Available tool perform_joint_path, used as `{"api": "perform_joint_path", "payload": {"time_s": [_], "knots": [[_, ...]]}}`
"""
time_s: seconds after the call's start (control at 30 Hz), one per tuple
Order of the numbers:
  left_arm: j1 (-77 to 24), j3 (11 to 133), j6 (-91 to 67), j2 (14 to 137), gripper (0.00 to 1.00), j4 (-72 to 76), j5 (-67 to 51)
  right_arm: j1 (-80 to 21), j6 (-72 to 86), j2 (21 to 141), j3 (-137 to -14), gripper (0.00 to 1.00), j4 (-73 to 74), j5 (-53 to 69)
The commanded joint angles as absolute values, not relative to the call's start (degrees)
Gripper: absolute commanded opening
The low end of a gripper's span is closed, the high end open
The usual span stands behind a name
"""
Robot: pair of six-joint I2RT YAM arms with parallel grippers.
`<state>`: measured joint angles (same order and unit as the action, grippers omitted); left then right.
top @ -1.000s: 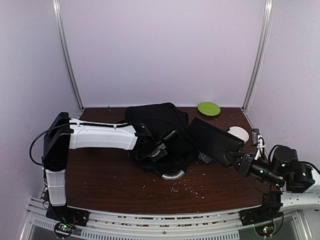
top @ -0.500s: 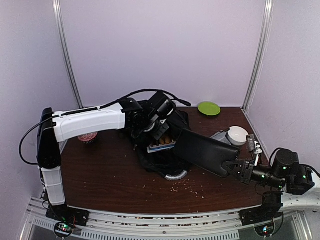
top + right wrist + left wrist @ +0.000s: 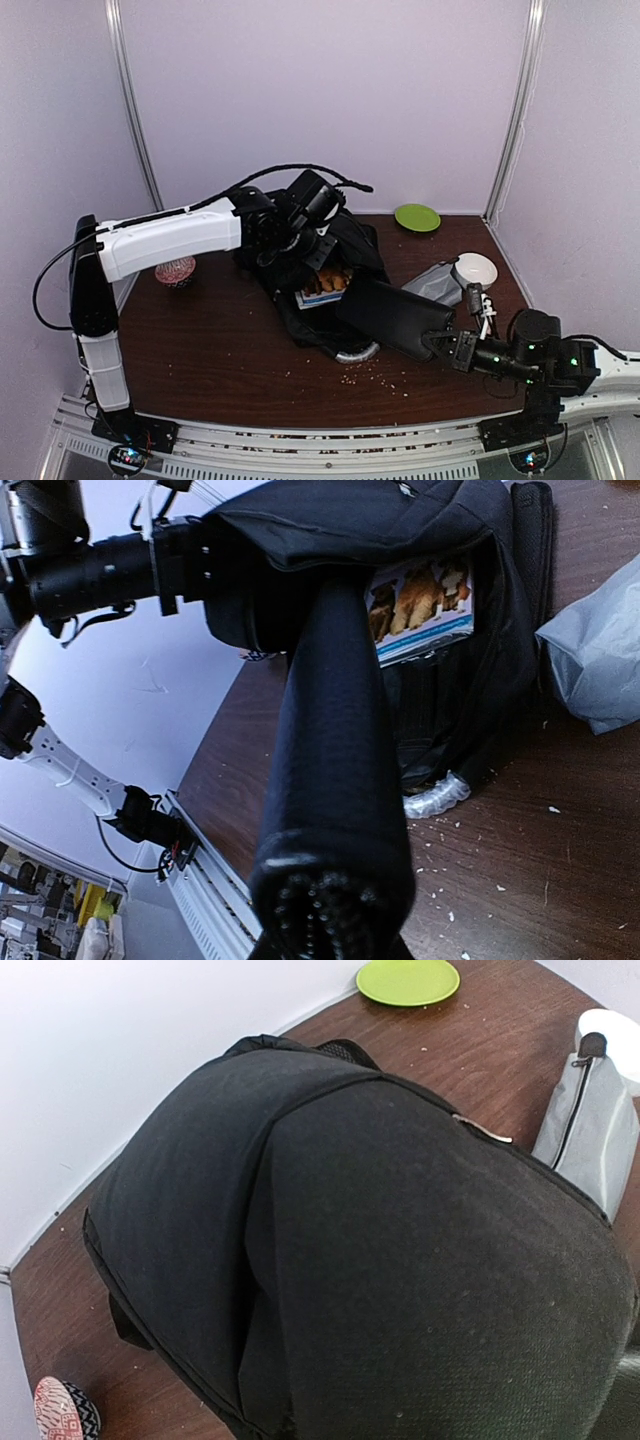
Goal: Pack the student bag
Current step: Place the personal item in the student bag.
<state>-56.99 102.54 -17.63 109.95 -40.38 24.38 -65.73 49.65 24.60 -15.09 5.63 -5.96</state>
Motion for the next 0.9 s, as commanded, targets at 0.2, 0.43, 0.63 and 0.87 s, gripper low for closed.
{"api": "perform_joint_path", "payload": {"time_s": [0.2,0.43,0.63,0.87], "knots": [[-58.10,101.08,-22.45,103.14,0.00,-28.68,20.83,-65.42,54.29,35.81,-16.91,0.00,-15.49,-13.56],[-58.07,98.61,-23.24,101.97,0.00,-28.22,21.29,-64.97,56.28,46.33,-17.77,0.00,-23.71,-15.66],[-58.10,97.59,-24.17,101.52,0.00,-28.12,22.38,-64.79,57.64,53.73,-17.86,0.01,-32.61,-19.64],[-58.10,96.94,-25.78,100.81,0.00,-28.01,21.18,-62.96,61.41,66.69,-19.82,0.01,-45.08,-22.88]]}}
